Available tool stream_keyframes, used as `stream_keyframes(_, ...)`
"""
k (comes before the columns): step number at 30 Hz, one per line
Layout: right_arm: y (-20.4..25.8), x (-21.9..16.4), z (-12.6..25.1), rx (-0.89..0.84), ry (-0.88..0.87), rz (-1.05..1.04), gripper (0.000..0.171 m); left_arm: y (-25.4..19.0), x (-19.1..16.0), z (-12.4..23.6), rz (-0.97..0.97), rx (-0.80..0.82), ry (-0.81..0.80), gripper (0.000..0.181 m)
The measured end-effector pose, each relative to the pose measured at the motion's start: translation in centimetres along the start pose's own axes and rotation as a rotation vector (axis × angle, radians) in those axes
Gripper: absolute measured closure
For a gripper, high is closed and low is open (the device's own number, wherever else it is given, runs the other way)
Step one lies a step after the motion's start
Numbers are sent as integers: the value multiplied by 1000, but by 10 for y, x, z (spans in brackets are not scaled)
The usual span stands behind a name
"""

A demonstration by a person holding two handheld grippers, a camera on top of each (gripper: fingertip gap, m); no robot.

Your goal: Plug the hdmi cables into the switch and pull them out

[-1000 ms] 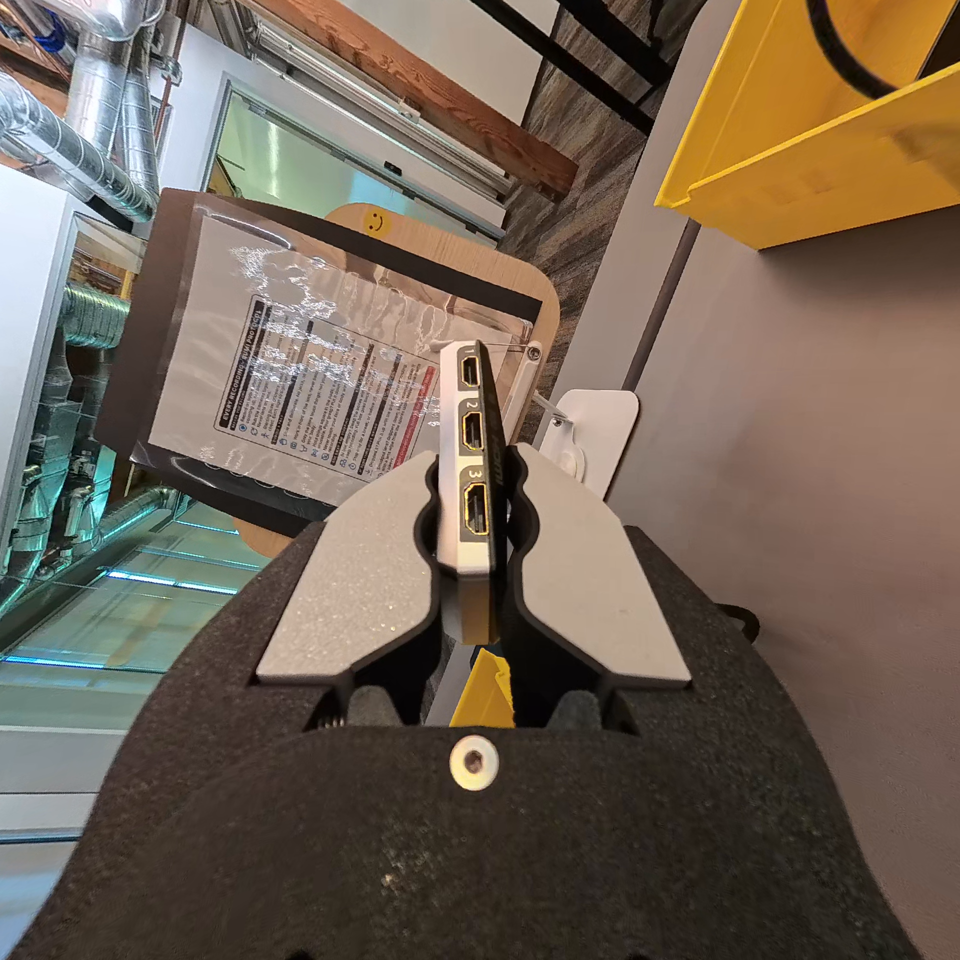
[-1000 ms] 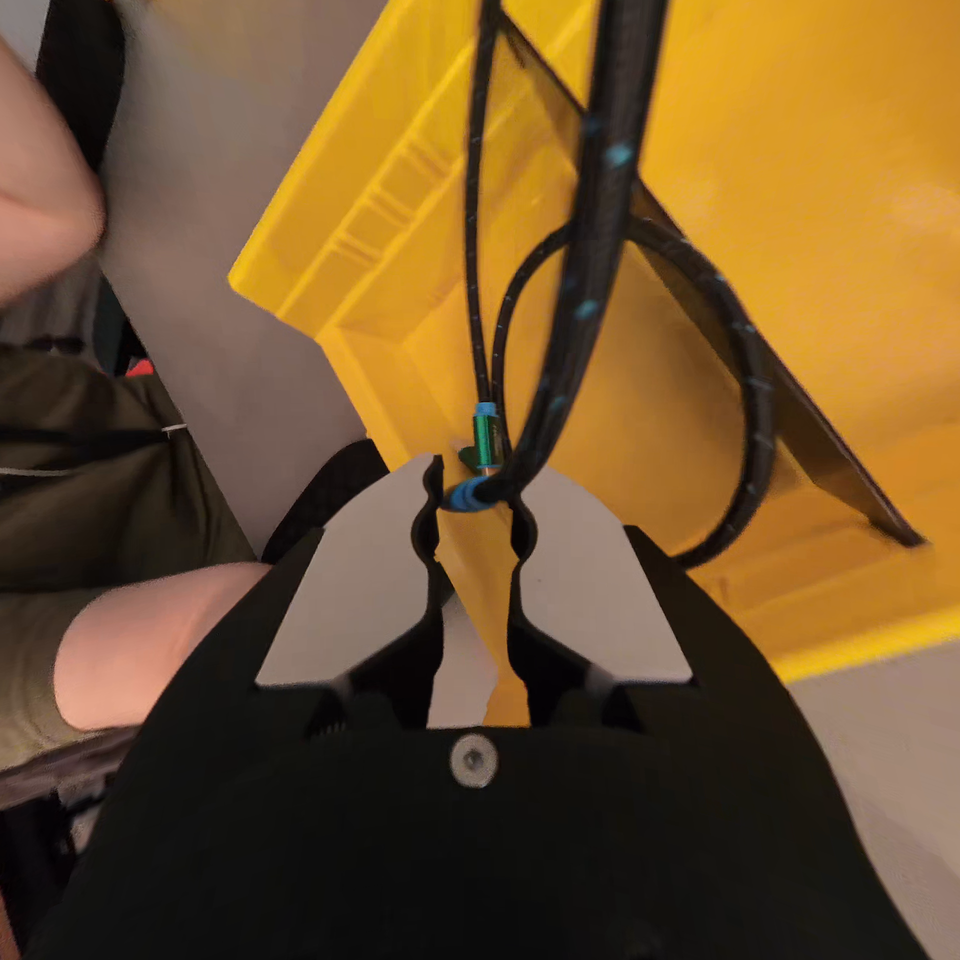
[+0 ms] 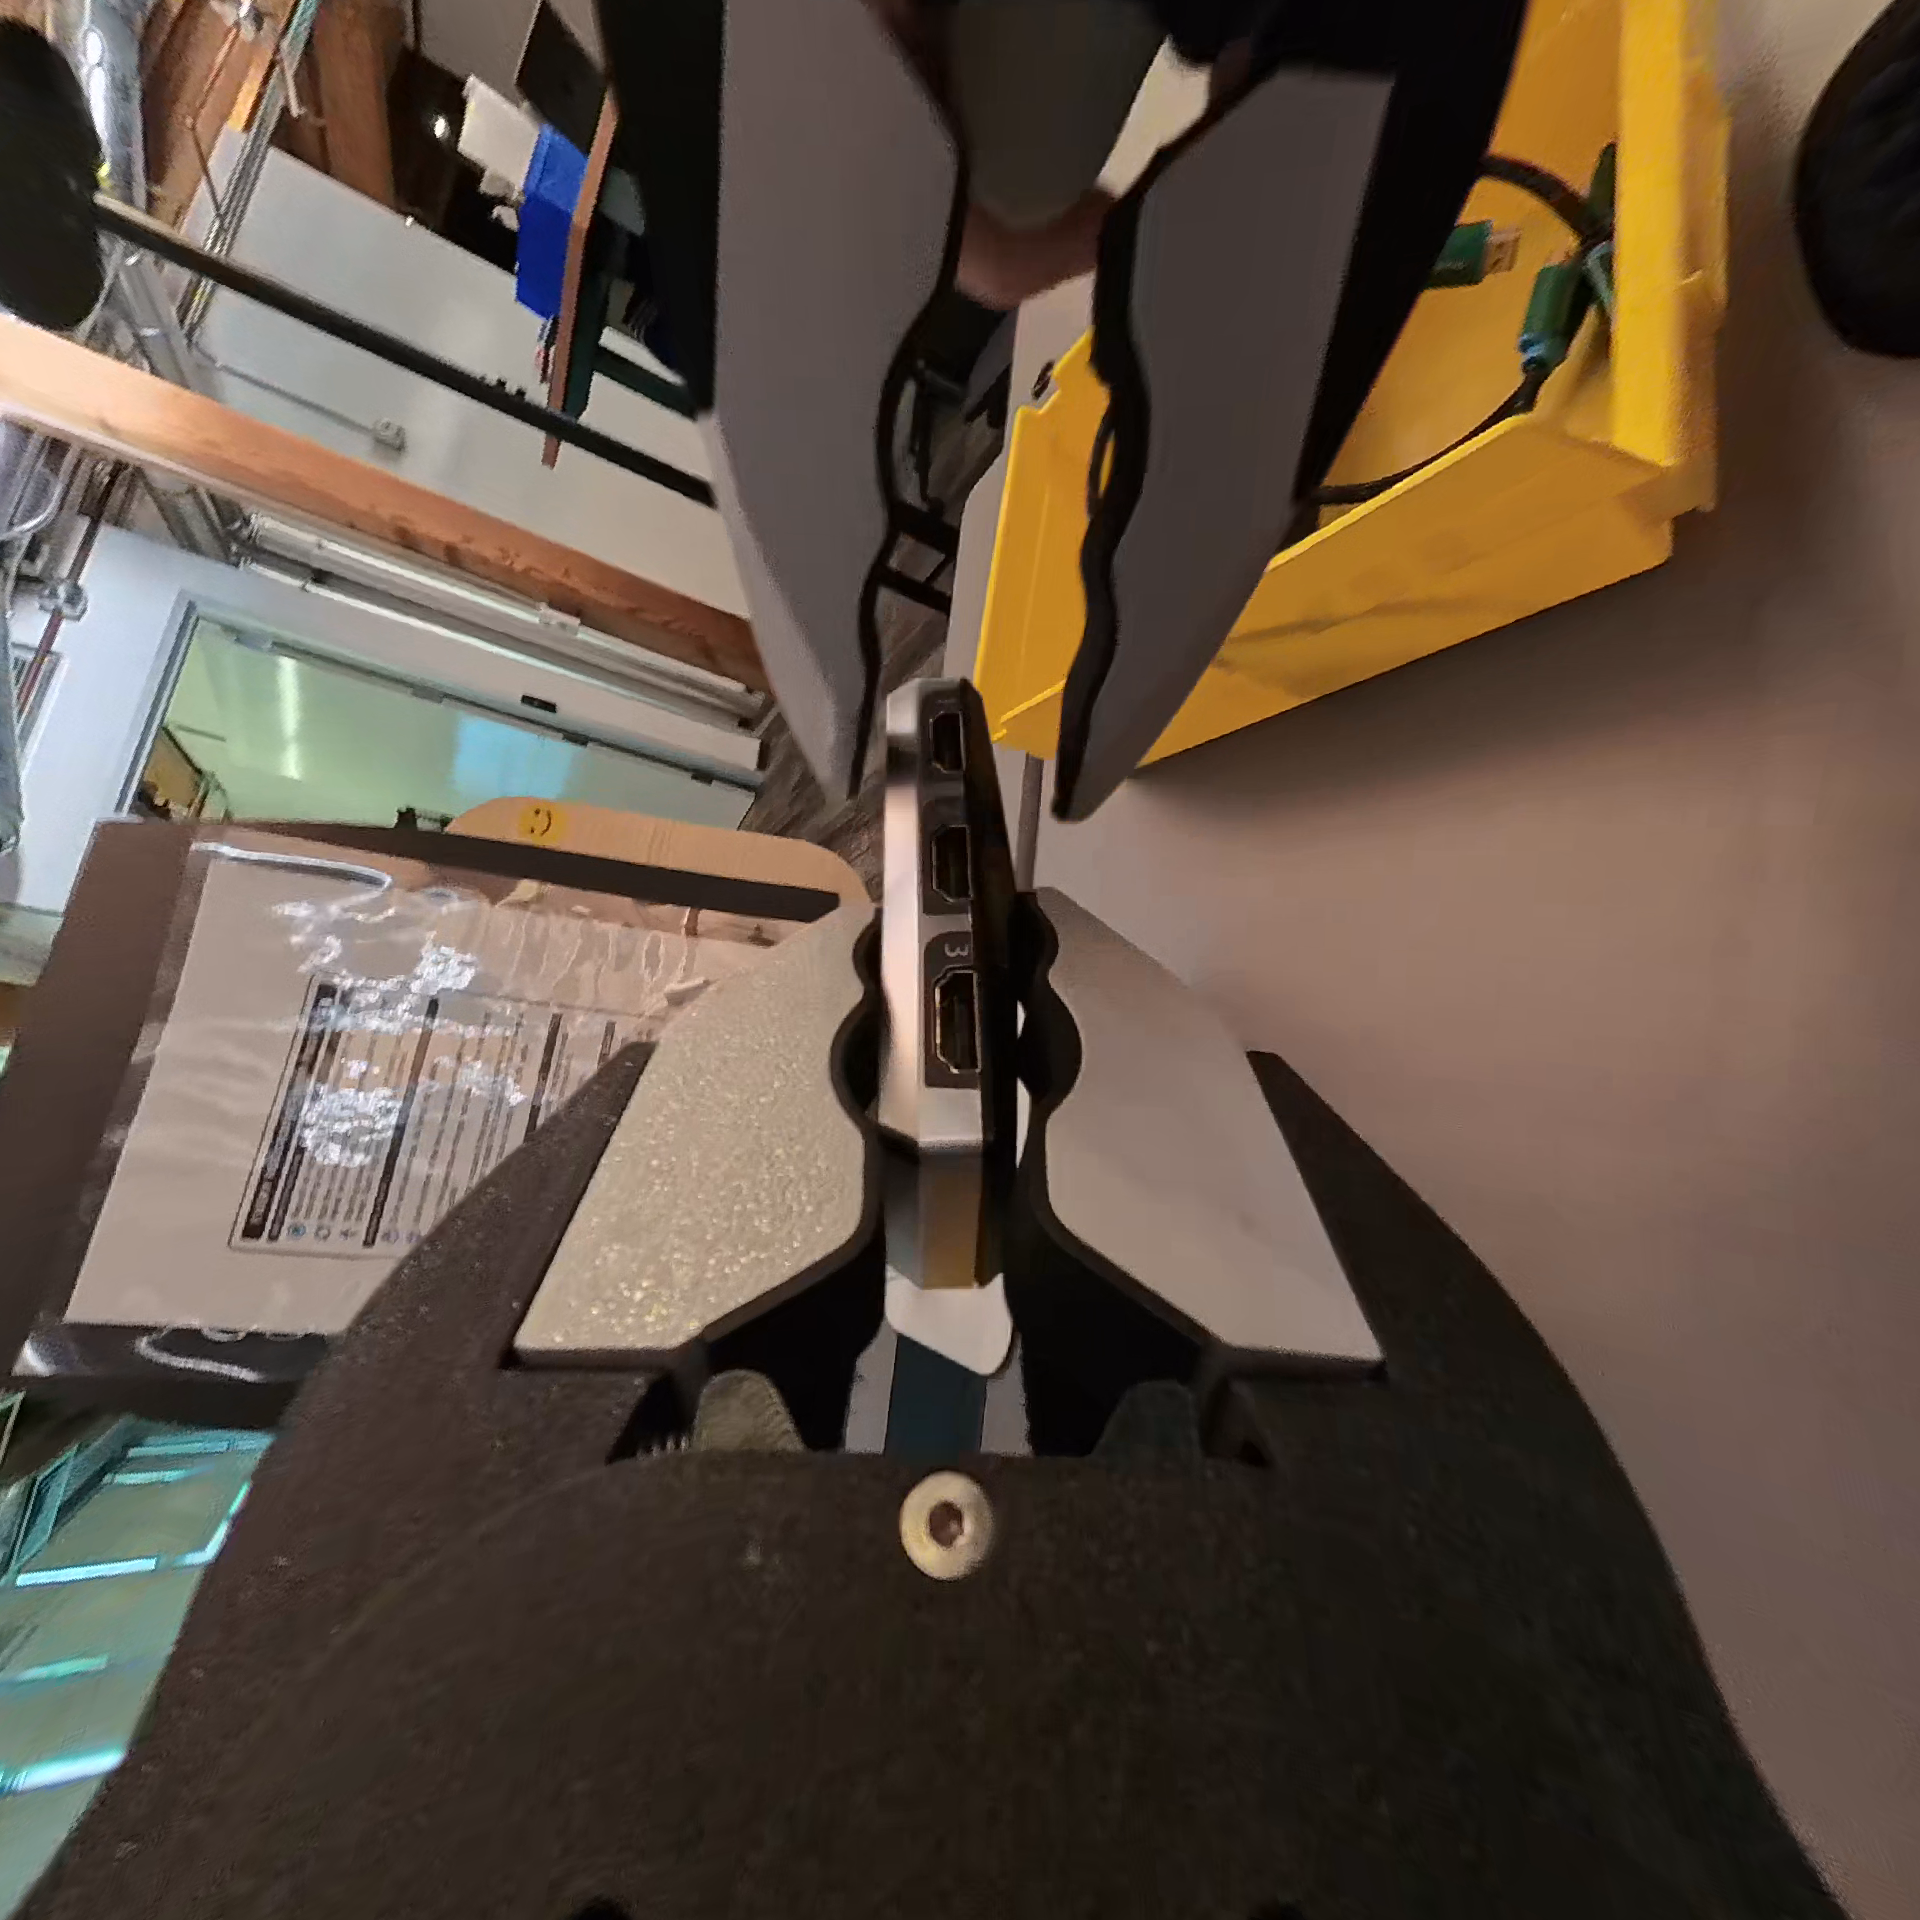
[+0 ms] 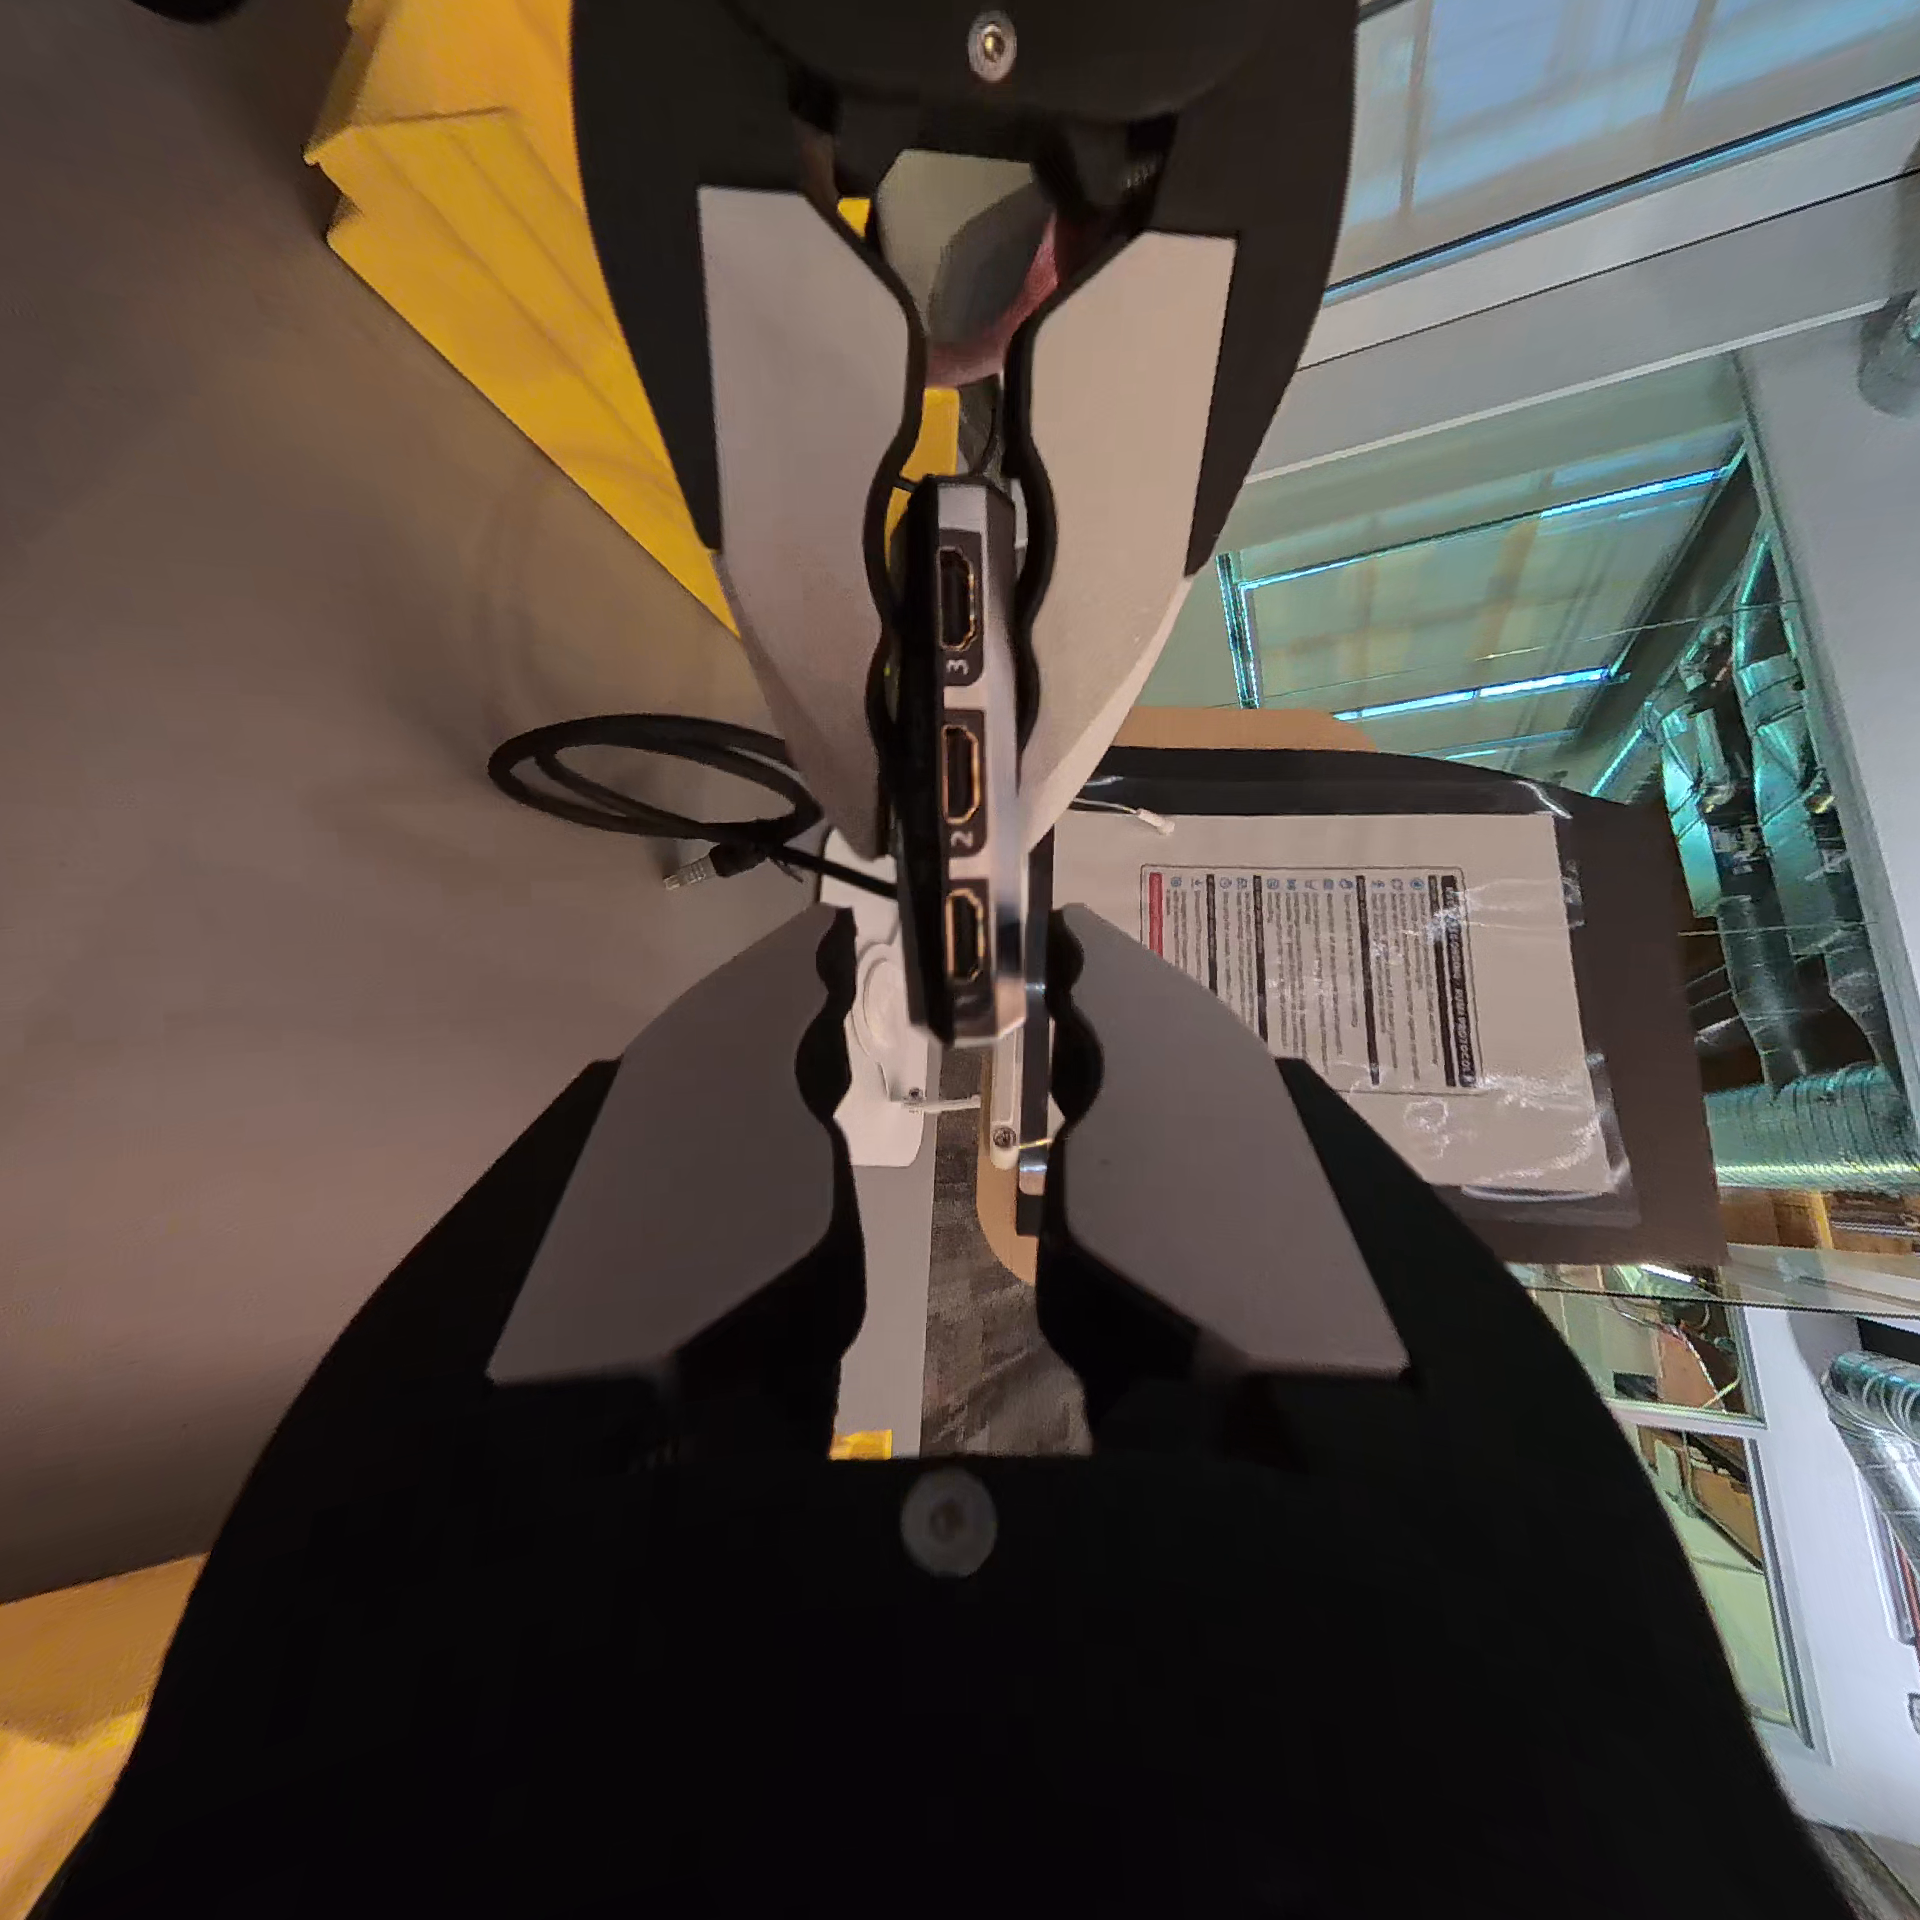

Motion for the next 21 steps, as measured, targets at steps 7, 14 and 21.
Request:
stream_keyframes(7,2,-5,-10,45,107,-57,149,-1,10,-3,57,-2,-13,158)
stream_keyframes(14,-39,-23,12,-174,96,-237,150,45,1,46,251,366,-70,137)
stream_keyframes(21,-82,-33,81,-553,50,-287,150,48,-10,49,296,368,17,144)
Point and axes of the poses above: each gripper's, where its closed fingertips meet, z back along the fingers, x out of its top, y = z × x across the jaws, the point moved 7 cm from there along z, back along the fingers, and after that the axes turned 14 degrees about -z, right-handed, at the moved point
